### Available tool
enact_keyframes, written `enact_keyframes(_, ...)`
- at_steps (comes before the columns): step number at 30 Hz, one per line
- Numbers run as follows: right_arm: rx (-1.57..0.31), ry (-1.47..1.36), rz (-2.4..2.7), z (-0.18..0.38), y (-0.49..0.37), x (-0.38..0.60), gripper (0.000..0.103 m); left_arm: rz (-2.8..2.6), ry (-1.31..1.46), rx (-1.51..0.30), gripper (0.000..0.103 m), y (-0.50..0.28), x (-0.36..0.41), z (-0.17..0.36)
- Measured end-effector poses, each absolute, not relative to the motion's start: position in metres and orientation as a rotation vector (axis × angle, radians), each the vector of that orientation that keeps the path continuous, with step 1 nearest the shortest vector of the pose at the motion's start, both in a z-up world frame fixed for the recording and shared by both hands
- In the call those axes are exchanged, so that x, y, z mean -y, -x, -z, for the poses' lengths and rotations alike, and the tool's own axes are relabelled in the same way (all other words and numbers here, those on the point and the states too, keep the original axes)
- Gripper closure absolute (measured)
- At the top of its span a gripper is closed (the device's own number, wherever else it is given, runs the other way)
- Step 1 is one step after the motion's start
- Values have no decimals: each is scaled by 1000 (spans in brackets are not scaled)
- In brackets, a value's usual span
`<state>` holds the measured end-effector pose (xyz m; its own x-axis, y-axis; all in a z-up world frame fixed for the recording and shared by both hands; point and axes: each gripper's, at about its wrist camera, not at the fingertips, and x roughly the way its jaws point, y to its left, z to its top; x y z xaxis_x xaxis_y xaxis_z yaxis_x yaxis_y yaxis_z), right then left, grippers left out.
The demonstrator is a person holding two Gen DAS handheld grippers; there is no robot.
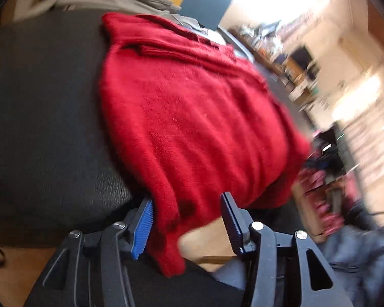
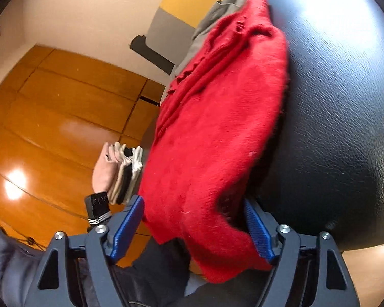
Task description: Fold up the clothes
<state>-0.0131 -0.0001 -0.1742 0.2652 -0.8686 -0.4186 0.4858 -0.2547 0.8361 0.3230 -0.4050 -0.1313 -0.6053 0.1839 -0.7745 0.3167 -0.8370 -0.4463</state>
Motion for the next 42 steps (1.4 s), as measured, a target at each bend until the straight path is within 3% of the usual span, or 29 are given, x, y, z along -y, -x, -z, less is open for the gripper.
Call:
enact_keyframes(3,338,-1231,1391,168,4,3,17,2600,-1340,-792,52,-325,400,132)
enact_keyframes(4,293,-1235,1402,165,1,7,19,2588,-1316,-787,57,-327,399,132)
enact_keyframes(5,249,-1238,1412,163,-2,11,21,2559,-1305,-756,79,-328,399,133)
enact_keyframes(6,208,-1256,1439,160,-4,14,32,2533,-1290,-740,93,-329,399,134)
enact_keyframes(7,160,-1270,1470,158,-6,15,50,2524,-1256,-818,93,-333,404,136)
enact_keyframes(8,107,-1280,1498,157,-7,16,60,2514,-1224,-890,94,-337,409,139)
enact_keyframes(9,78,-1295,1501,157,-7,15,80,2514,-1213,-918,94,-339,410,141)
enact_keyframes(10,54,-1309,1496,157,-8,15,82,2521,-1206,-952,94,-339,411,142)
enact_keyframes(15,48,-1304,1460,151,-6,13,83,2625,-1092,-1182,95,-341,426,127)
enact_keyframes(20,200,-1205,1428,119,9,22,88,2747,-900,-1422,95,-337,453,101)
enact_keyframes(29,312,-1066,1451,64,73,83,88,2838,-661,-1531,95,-252,521,59)
enact_keyframes(32,300,-1153,1455,67,101,105,83,2765,-712,-1554,95,-219,542,71)
enact_keyframes(33,276,-1183,1458,68,104,109,75,2739,-747,-1545,95,-208,547,77)
enact_keyframes(36,218,-1285,1454,79,106,94,22,2695,-812,-1563,95,-196,551,97)
enact_keyframes(41,216,-1421,1511,117,80,20,18,2608,-871,-1595,95,-217,558,124)
enact_keyframes(42,241,-1437,1518,125,74,8,13,2603,-880,-1586,95,-219,556,126)
